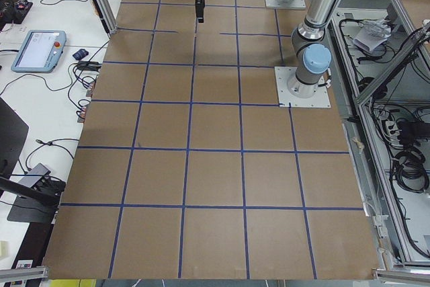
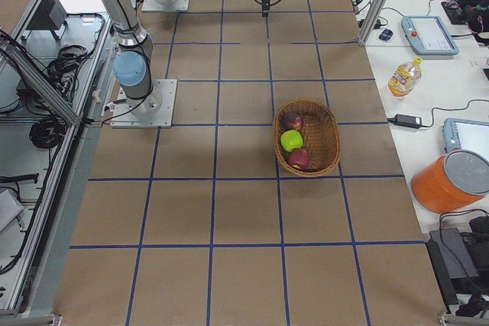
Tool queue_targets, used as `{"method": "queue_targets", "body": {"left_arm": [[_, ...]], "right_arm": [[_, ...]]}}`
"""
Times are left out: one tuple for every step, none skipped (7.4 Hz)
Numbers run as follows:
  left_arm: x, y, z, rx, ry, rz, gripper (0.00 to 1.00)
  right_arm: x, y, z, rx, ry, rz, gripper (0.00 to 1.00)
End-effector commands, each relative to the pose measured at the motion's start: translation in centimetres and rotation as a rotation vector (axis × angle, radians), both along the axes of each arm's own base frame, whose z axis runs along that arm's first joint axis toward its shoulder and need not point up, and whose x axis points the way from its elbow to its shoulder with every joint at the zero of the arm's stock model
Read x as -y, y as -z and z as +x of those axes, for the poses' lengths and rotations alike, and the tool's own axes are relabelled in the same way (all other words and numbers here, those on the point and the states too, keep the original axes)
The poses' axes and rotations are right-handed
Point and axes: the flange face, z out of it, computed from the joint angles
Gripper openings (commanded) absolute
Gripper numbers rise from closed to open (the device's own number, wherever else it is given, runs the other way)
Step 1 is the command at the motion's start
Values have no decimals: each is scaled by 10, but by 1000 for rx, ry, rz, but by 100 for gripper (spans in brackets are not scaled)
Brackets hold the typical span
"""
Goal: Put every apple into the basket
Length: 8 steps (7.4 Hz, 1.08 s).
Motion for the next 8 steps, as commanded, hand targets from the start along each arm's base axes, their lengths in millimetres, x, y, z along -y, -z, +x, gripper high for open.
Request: {"method": "queue_targets", "body": {"left_arm": [[2, -5, 2, 14, -2, 7, 100], [3, -6, 1, 5, -3, 7, 100], [3, -7, 1, 1, -3, 4, 100], [3, -6, 1, 2, -3, 7, 100], [3, -7, 1, 1, -3, 2, 100], [3, -7, 1, -2, -3, 4, 100], [3, -7, 1, -2, -3, 2, 100], [3, -7, 1, -2, -3, 4, 100]], "right_arm": [[1, -17, -10, -6, 0, 33, 100], [0, -17, -12, -4, 4, 50, 100], [0, -17, -11, 0, 4, 47, 100], [0, -16, -11, -1, 3, 50, 100], [0, -16, -11, -4, 3, 50, 100], [0, -15, -11, -4, 4, 50, 100], [0, -15, -11, -4, 3, 50, 100], [0, -14, -11, -1, 4, 52, 100]]}}
